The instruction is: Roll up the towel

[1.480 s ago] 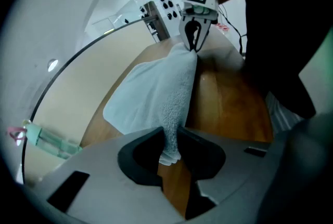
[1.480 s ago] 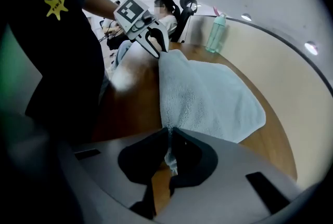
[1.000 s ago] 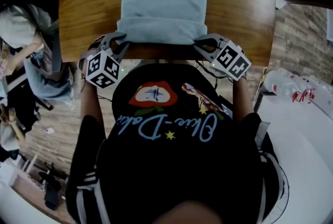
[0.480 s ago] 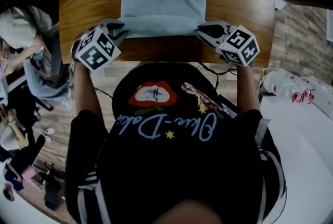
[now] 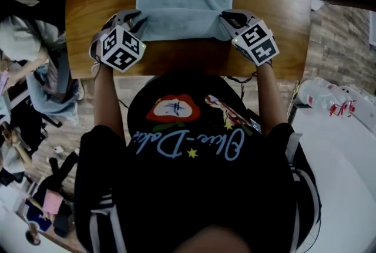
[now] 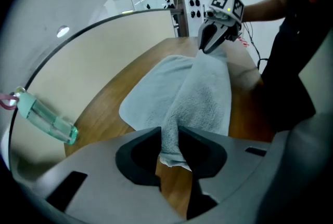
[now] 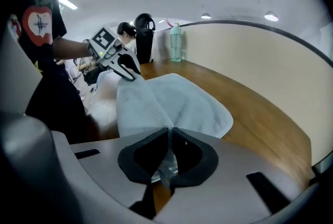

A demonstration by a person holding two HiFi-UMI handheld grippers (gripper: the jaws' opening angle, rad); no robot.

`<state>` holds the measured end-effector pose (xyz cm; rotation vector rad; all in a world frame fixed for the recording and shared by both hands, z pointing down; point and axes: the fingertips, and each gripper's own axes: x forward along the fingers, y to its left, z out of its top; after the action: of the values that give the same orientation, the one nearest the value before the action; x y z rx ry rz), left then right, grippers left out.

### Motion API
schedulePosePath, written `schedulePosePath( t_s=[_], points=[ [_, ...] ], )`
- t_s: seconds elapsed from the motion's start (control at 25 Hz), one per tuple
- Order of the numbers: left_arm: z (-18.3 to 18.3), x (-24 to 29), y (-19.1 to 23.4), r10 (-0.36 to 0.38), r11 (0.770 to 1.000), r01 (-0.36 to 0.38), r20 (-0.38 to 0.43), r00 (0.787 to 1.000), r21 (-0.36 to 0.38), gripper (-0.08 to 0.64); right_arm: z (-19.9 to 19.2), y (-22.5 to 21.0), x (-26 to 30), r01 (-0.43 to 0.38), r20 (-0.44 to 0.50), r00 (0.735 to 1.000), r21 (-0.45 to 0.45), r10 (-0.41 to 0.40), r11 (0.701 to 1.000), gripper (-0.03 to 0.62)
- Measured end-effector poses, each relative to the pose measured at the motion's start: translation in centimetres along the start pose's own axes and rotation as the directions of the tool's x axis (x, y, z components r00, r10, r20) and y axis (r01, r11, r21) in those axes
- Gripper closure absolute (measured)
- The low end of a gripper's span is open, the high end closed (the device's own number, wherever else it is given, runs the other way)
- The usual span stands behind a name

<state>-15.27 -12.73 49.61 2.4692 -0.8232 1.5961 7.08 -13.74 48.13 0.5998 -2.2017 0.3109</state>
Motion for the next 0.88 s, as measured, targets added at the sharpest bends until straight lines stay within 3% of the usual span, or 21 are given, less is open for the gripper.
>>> schedulePosePath(
  t_s=[0.16, 0.28, 0.36, 0.48, 0.6, 0.68, 0.8, 0.88],
  points=[
    [0.4, 0.7, 1.5, 0.14, 0.99, -0.141, 0.028, 0.99, 0.014, 0.442, -0.6, -0.7, 1.1, 0.07, -0.033, 0.997, -0.043, -0.071, 0.997, 0.567],
    [0.6, 0.8, 2.4, 0.224, 0.975, -0.224, 0.061, 0.973, -0.008, 0.409, -0.6, -1.1, 1.3, 0.111, -0.028, 0.993, -0.076, -0.114, 0.991, 0.521],
    [0.6, 0.2, 3.3, 0.261, 0.962, -0.25, 0.107, 0.96, -0.107, 0.373, -0.2, -1.6, 0.6, 0.127, 0.014, 0.992, -0.054, -0.127, 0.99, 0.477],
    [0.6, -2.3, 5.1, 0.309, 0.923, -0.244, 0.198, 0.93, -0.296, 0.356, 0.6, -3.0, -2.3, 0.181, 0.097, 0.979, 0.008, -0.181, 0.983, 0.449],
    [0.7, -5.8, 6.1, 0.357, 0.891, -0.236, 0.278, 0.892, -0.388, 0.357, 0.5, -2.2, -4.8, 0.241, 0.083, 0.969, -0.134, -0.232, 0.961, 0.449],
    [0.4, -7.1, 4.5, 0.334, 0.915, -0.237, 0.287, 0.898, -0.326, 0.357, 0.1, 0.6, -5.5, 0.206, 0.071, 0.978, -0.244, -0.195, 0.947, 0.45],
    [-1.0, -6.2, -0.5, 0.242, 0.97, -0.229, 0.203, 0.949, -0.083, 0.357, -0.3, 5.3, -5.2, 0.119, 0.07, 0.992, -0.34, -0.102, 0.933, 0.45],
    [-2.2, -4.7, -3.5, 0.193, 0.977, -0.203, 0.127, 0.973, 0.069, 0.357, -1.0, 7.1, -3.9, 0.075, 0.037, 0.997, -0.391, -0.066, 0.917, 0.449]
  ],
)
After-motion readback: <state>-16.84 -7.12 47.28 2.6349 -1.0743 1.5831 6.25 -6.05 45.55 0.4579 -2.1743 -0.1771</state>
